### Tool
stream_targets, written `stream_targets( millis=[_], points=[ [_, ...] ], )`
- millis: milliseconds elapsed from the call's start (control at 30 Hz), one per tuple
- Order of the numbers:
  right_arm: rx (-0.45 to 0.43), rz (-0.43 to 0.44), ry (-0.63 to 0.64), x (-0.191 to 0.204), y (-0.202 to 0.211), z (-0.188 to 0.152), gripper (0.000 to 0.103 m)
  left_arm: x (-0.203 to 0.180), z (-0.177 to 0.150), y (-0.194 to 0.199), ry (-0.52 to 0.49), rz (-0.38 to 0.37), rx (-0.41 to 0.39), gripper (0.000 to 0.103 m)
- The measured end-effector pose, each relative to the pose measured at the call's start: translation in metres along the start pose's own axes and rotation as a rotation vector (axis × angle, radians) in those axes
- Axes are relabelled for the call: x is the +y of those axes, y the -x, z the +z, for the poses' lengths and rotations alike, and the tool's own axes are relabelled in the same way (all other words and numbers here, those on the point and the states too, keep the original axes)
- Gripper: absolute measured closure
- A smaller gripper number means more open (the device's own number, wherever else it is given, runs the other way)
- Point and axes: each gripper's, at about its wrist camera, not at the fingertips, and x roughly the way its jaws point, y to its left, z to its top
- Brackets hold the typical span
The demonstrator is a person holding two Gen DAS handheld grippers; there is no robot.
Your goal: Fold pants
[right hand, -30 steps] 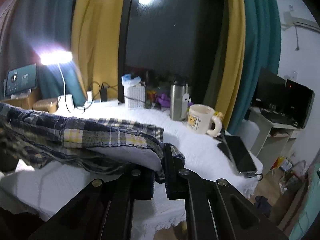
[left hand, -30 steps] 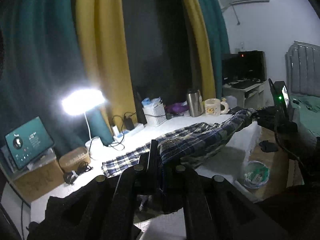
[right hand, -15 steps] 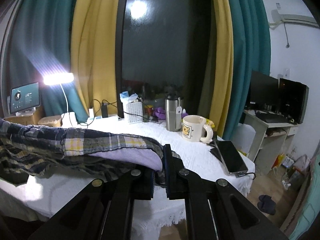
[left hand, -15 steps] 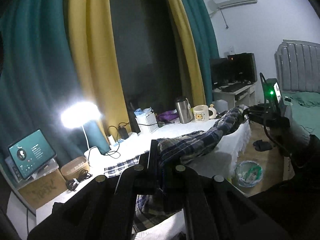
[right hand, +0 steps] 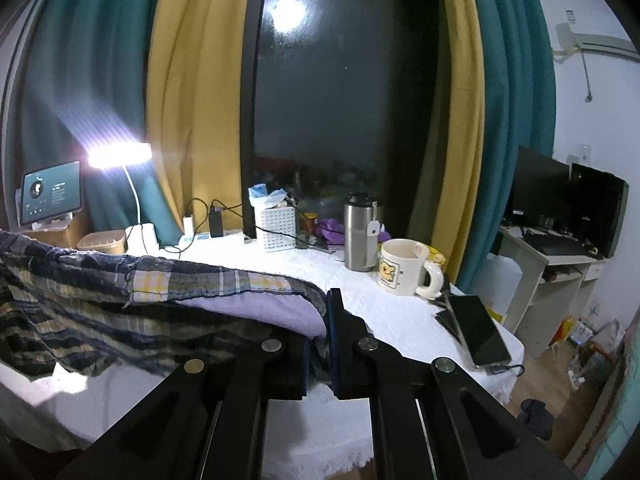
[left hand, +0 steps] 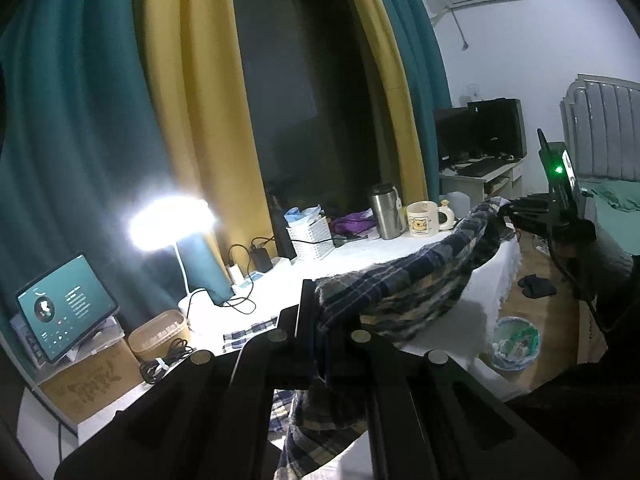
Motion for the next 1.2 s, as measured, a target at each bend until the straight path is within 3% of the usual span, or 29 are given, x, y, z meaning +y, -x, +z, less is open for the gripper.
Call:
stream_targets(
  millis=[167,300,933,1200],
  points=[
    [0.012,-0.002,-0.009,-0.002,-0.018,0.007,0.095,0.012,0.002,-0.019,-0.018,0.016,0.009,0.101],
    [0.034,-0.008,-0.001,0.003,-0.035,0.01,0.095,0.023,-0.001,-0.044,-0.023,0.073,0.012,0.101],
    [0.137,-0.015,-0.002,0.002,-0.121,0.029,0.095,0.069,-0.003,-0.133,0.016,0.042,0.116,0.1],
    [0.208,-0.007,-0.002,0.002,-0.172,0.025,0.095,0.089,-0.015,-0.18,0.056,0.025,0.204,0.096]
  ],
)
